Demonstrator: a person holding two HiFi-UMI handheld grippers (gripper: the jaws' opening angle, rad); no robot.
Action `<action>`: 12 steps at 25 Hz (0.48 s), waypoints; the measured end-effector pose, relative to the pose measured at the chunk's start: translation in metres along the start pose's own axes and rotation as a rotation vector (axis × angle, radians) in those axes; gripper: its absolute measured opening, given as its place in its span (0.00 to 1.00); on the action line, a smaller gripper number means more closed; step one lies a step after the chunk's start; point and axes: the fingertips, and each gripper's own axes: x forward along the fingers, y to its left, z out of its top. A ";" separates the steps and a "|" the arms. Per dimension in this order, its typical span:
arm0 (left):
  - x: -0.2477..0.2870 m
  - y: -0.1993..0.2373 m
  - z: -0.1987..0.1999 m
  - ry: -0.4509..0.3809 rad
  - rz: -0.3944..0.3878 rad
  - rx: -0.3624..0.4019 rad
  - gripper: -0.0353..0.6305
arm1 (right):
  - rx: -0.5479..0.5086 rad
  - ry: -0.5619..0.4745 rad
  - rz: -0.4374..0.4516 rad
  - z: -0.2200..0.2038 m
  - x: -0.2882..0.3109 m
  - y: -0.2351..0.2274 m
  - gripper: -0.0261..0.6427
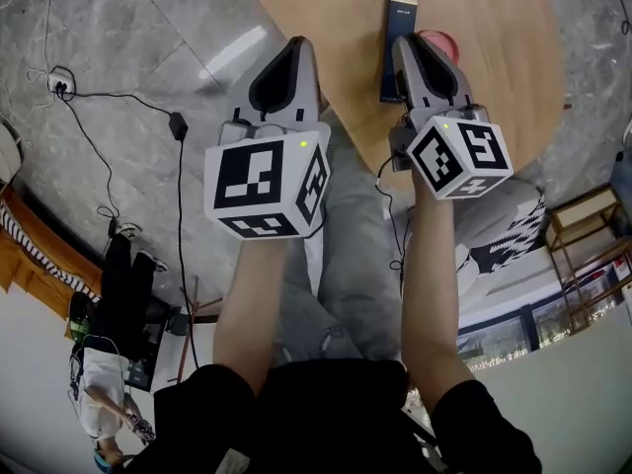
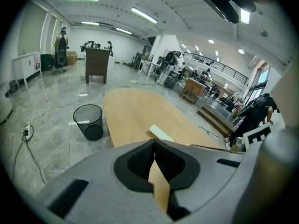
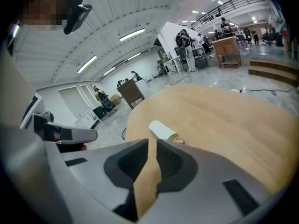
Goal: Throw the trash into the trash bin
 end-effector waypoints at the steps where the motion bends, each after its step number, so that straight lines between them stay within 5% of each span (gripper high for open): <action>1: -0.001 0.003 -0.001 0.003 0.007 -0.004 0.06 | 0.004 0.016 0.002 0.000 0.008 -0.004 0.08; 4: -0.001 0.012 -0.002 0.005 0.024 -0.015 0.06 | 0.094 0.073 0.052 -0.001 0.033 -0.011 0.30; 12: 0.010 0.028 0.001 0.003 0.040 -0.037 0.06 | 0.122 0.195 0.022 -0.004 0.079 -0.029 0.33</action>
